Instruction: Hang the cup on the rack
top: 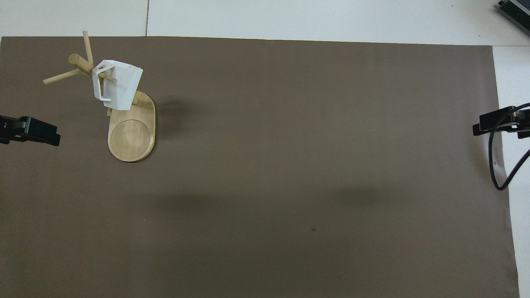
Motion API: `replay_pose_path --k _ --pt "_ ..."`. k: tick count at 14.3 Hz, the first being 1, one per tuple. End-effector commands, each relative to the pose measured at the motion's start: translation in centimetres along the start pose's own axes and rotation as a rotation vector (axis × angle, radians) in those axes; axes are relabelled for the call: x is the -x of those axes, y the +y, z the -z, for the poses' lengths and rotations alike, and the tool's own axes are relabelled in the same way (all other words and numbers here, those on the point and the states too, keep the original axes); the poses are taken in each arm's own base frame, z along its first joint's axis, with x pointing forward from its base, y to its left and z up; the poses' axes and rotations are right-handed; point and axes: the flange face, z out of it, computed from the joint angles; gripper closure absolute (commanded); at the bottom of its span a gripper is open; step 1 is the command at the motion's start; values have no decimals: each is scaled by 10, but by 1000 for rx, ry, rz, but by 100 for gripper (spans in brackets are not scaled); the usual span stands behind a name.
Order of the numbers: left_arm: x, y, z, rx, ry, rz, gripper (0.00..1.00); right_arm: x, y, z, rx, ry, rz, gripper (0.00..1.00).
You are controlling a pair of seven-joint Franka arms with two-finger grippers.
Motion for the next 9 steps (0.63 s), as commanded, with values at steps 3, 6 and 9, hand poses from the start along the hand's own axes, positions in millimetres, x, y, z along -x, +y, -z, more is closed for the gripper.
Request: replay_pose_path --k 3,6,9 --pt "7 -2 1 -19 4 0 0 7 -1 0 17 -3 -11 0" --pt "8 -3 -1 -18 3 8 0 8 -1 1 17 -1 -11 0" --pt "8 -3 -1 -18 1 8 0 8 -1 1 17 -1 -11 0"
